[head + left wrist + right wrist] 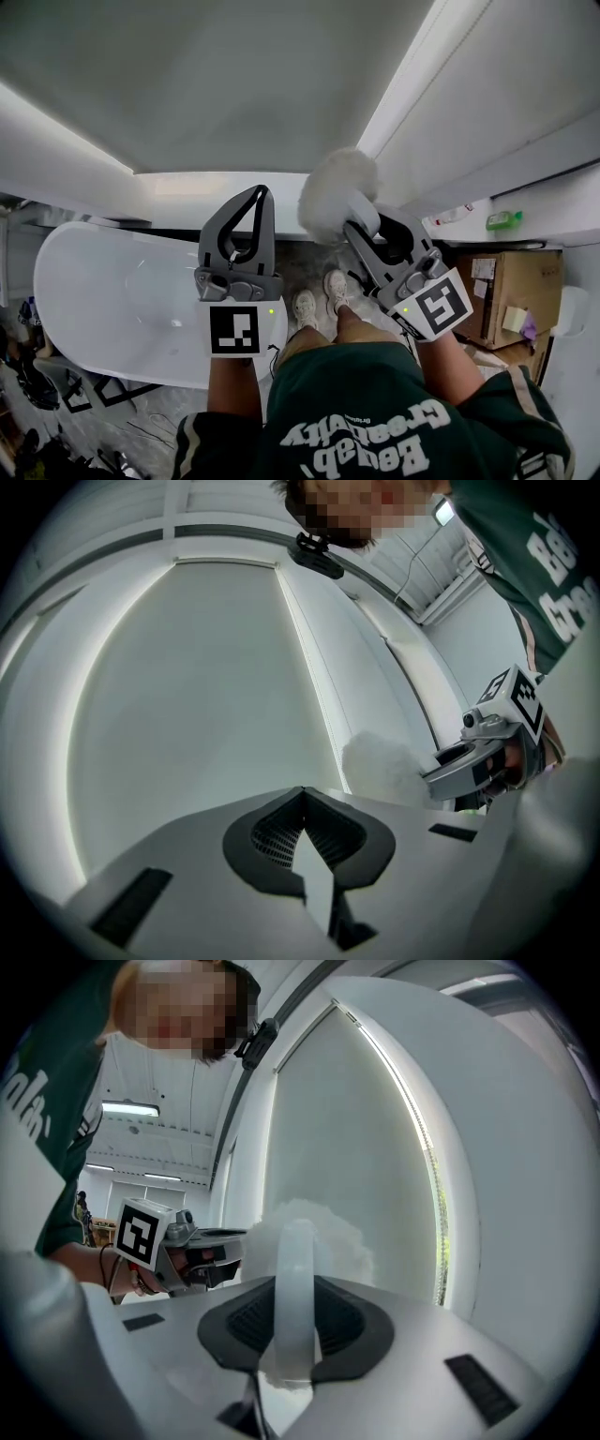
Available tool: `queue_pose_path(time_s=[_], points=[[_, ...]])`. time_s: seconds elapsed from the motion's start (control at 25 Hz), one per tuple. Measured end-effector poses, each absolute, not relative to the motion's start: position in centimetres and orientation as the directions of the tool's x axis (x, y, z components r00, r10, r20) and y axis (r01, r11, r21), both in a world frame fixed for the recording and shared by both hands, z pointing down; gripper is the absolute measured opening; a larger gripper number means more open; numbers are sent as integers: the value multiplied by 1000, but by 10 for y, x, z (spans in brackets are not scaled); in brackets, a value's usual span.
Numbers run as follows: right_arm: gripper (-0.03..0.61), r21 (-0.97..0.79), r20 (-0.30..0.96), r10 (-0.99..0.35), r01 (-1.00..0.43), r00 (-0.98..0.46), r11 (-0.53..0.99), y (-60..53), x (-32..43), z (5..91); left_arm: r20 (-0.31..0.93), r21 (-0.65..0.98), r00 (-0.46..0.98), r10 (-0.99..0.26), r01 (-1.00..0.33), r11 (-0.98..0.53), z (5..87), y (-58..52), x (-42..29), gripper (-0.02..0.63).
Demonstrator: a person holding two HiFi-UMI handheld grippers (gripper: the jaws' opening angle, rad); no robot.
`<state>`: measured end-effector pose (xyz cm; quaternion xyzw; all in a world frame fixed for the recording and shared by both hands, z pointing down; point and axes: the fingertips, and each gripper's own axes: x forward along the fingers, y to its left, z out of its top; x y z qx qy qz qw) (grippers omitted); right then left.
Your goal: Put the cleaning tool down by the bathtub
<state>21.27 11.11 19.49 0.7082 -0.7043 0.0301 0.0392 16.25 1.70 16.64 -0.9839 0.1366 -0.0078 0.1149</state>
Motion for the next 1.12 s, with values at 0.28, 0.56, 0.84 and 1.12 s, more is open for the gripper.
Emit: queue_pose_path(time_s=[0.28, 0.56, 0.84, 1.12], points=[[92, -51, 53, -998, -998, -39, 36, 103, 228, 191, 10, -231, 947, -320, -309, -922, 161, 21, 175, 5], [92, -71, 21, -996, -993, -90, 89, 99, 230, 187, 43, -236, 929, -366, -347, -908, 163, 23, 183, 5], [92, -101, 25, -990, -986, -138, 135, 89, 238, 195, 68, -228, 883, -464, -439, -869, 169, 14, 175, 5], [92, -107, 39, -966, -963, -254, 249, 69, 226, 208, 72, -236, 818, -571, -543, -806, 176, 4, 158, 5]])
